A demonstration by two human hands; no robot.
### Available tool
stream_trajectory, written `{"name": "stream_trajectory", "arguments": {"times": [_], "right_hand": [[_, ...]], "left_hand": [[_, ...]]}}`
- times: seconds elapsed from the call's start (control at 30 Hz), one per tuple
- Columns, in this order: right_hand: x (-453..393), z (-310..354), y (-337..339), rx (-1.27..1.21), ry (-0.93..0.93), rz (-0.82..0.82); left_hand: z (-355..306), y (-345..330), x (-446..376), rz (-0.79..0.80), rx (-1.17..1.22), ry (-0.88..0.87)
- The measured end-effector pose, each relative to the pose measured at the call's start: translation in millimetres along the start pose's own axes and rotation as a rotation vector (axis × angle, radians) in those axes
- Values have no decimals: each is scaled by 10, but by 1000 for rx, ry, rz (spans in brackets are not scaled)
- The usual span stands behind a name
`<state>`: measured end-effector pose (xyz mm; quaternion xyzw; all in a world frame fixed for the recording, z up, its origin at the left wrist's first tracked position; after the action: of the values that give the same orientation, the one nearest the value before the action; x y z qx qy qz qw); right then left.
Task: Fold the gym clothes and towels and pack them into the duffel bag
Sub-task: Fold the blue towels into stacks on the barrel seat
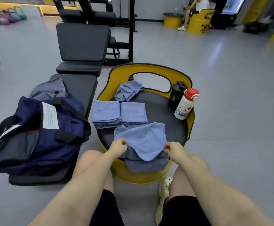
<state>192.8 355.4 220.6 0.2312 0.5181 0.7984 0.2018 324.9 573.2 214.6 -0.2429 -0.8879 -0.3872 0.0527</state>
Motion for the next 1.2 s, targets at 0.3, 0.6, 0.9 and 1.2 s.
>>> {"name": "stream_trajectory", "arguments": {"times": [0.3,0.6,0.9,1.2], "right_hand": [[-4,57,-303,22,76,209],[-315,-30,-125,-30,29,132],[-775,-282,-65,-208,-221,12],[-983,-360,-322,-483,-399,-9]], "left_hand": [[277,-210,-5,141,-60,58],[267,116,-403,-23,-101,98],[432,267,-760,-100,-16,218],[396,116,-1034,-147,153,223]]}}
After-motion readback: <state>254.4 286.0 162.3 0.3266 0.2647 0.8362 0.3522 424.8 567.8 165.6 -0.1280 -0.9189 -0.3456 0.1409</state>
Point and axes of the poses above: each hand's wrist, its own x-axis away from the middle knuckle, its own y-axis out of the back of the hand, z = x × y, the point moved 10 cm from there along -x, towards the middle knuckle, and after that the axes turned 9 degrees about -z, right-handed, at the moved point
